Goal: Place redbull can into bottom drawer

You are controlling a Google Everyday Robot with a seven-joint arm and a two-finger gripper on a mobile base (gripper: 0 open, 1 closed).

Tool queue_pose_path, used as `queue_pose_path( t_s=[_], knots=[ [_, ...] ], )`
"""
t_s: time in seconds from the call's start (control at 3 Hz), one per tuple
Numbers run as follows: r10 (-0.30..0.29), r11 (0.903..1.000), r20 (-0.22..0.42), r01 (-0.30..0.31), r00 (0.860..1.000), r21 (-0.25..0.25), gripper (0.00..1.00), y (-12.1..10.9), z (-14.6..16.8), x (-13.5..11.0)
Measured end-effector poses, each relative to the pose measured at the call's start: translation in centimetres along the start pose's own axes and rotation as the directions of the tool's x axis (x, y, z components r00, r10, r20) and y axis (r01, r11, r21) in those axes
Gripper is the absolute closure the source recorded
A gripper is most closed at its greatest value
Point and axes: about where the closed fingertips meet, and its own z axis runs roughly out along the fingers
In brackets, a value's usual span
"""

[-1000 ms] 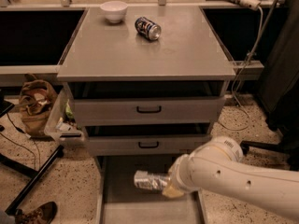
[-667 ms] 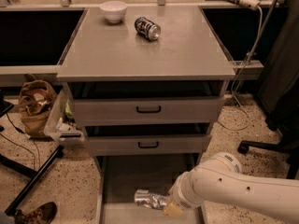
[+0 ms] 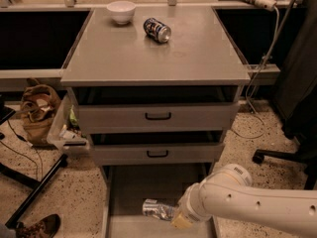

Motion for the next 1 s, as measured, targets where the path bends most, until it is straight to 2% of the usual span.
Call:
queue_pose_path(
  t_s=[0.33,0.67,1.0],
  knots=[
    [-0.028,0.9969,0.006,0.028,1.000,0.073,1.00,-1.6,1.9,0.7],
    [0.019,0.9889,0.025,-0.023,1.000,0.147,1.00,-6.9,3.5,0.7],
    [0.080,0.9816,-0.004,-0.078,0.997,0.174,1.00,-10.9,7.1,-0.1]
  ],
)
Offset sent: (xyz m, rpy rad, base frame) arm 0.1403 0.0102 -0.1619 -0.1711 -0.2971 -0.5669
